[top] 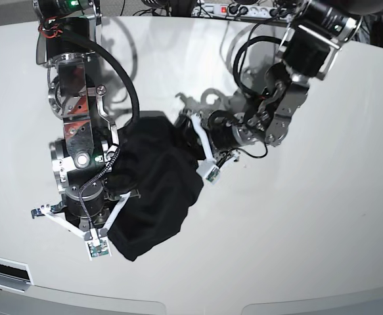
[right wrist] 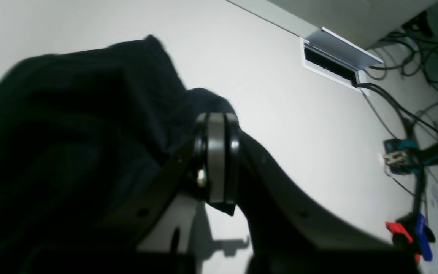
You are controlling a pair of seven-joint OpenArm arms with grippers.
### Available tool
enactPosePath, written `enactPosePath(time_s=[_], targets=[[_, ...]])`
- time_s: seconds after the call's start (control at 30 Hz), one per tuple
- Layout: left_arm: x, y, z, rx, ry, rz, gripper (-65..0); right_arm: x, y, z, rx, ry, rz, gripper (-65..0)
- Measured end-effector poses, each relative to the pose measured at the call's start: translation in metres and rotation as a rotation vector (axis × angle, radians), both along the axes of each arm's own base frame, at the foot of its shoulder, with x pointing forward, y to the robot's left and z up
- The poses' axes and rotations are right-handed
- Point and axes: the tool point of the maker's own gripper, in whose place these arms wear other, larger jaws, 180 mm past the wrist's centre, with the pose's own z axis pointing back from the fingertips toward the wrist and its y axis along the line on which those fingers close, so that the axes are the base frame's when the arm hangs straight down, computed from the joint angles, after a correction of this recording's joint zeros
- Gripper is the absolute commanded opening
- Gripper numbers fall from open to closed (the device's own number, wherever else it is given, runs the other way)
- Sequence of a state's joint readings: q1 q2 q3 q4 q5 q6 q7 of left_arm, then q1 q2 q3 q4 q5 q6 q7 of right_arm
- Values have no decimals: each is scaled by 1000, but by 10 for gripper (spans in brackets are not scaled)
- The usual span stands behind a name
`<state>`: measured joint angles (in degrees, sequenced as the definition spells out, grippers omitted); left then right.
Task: Layout the t-shirt on the table in an organized manner, then fold the t-shirt properly
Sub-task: 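Reach the left gripper toward the shirt held by the right gripper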
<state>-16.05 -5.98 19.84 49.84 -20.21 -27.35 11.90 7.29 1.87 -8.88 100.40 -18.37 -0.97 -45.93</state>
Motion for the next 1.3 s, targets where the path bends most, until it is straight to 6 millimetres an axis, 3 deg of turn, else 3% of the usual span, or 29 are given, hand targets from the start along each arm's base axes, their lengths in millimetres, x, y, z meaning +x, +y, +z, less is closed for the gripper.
enactPosePath(time_s=[0.03, 0.07, 0.3, 0.47, 0.63, 0.73, 0.97, 1.03, 1.17, 1.3], targets=[[4, 1, -3, 10, 6, 28, -590, 0, 1, -1, -3, 4, 7, -650], [7, 2, -5, 25, 4, 42, -650, -1, 1, -1, -4, 5, 9, -650], [12, -1, 8, 177, -8, -116, -650, 2, -12, 4, -44, -20, 13, -650], [31, 6, 54, 187, -99, -139, -650, 1, -38, 14, -105, -41, -19, -650], [32, 14, 86, 248, -173, -187, -650, 1, -57, 25, -164, -66, -24, -650], [51, 34, 118, 312, -289, -134, -650, 1, -68, 27, -191, -65, -33, -650], [103, 130, 183, 507, -455, 76, -650, -5, -111, 38, -164, -92, -179, -650], [112, 146, 195, 538, -477, 99, -650, -6, -117, 38, -112, -92, -198, -650], [116, 155, 221, 453, -487, 101, -650, -5, -110, 40, -33, -91, -154, -650], [85, 134, 201, 341, -355, -47, -650, -4, -89, 28, 21, -44, -47, -650]])
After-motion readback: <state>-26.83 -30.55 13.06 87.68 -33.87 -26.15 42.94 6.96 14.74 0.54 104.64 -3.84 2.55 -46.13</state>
